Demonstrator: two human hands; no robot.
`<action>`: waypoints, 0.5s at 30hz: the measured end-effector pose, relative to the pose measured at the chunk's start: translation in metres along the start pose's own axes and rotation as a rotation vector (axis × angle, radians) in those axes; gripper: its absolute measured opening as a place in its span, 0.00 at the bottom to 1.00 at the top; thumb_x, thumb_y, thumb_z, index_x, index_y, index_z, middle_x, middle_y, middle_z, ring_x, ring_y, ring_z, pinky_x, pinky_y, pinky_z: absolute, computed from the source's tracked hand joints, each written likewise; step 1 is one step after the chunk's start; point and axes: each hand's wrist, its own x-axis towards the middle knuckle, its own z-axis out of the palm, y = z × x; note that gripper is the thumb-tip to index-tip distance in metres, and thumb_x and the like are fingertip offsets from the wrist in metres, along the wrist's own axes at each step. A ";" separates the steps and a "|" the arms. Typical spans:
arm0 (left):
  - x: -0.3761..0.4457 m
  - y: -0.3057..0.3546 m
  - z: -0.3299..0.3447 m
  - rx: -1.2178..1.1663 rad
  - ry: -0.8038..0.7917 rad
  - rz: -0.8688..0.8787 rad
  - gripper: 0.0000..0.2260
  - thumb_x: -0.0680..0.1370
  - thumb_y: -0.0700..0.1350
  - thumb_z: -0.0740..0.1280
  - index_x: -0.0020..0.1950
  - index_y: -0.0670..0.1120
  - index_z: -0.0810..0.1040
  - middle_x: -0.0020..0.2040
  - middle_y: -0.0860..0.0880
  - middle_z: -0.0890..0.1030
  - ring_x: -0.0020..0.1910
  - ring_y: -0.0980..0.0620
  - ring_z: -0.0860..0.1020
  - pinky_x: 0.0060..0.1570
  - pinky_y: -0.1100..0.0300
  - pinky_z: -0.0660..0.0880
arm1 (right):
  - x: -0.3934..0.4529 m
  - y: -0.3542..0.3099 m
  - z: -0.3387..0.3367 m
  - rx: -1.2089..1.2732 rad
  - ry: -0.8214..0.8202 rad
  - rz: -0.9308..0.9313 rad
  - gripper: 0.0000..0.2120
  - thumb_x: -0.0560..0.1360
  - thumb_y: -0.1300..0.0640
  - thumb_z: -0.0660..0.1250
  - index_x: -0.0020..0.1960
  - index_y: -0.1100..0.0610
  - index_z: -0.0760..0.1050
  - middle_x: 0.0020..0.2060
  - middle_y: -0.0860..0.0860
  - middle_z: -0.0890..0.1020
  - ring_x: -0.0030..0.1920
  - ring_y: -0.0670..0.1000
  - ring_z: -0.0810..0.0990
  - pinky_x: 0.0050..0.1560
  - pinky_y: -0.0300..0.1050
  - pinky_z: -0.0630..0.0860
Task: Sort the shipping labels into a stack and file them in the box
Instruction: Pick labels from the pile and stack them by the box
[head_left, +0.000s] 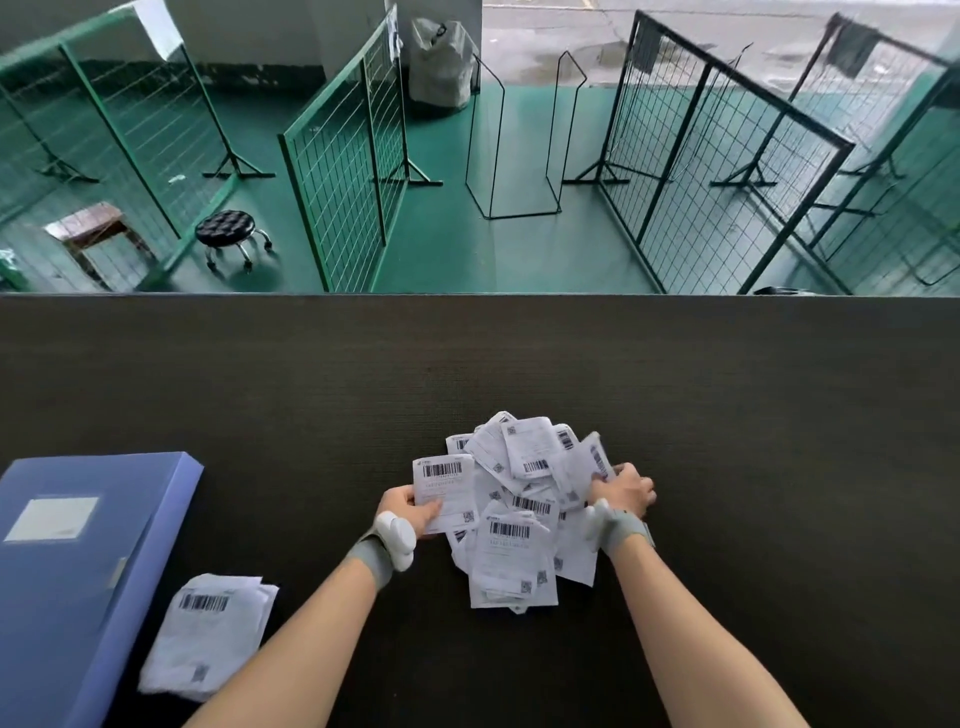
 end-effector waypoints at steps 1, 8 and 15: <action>0.000 0.001 0.001 0.007 0.002 -0.003 0.13 0.75 0.35 0.67 0.59 0.35 0.77 0.55 0.39 0.81 0.48 0.46 0.79 0.46 0.56 0.76 | 0.001 -0.001 -0.001 0.128 0.010 -0.052 0.05 0.74 0.60 0.66 0.48 0.60 0.74 0.53 0.60 0.76 0.57 0.61 0.75 0.55 0.54 0.74; 0.005 0.002 -0.001 0.042 0.002 -0.024 0.12 0.76 0.38 0.67 0.59 0.37 0.78 0.56 0.38 0.81 0.54 0.40 0.80 0.56 0.48 0.78 | -0.009 -0.034 -0.012 0.479 -0.219 -0.253 0.03 0.73 0.62 0.66 0.40 0.59 0.75 0.36 0.55 0.79 0.38 0.54 0.77 0.38 0.49 0.74; -0.014 0.015 0.000 -0.114 -0.185 -0.035 0.09 0.79 0.40 0.64 0.58 0.39 0.75 0.53 0.40 0.79 0.49 0.44 0.80 0.35 0.58 0.82 | -0.056 -0.046 0.000 0.294 -0.809 -0.323 0.10 0.74 0.63 0.71 0.55 0.62 0.79 0.48 0.55 0.85 0.50 0.52 0.85 0.43 0.38 0.81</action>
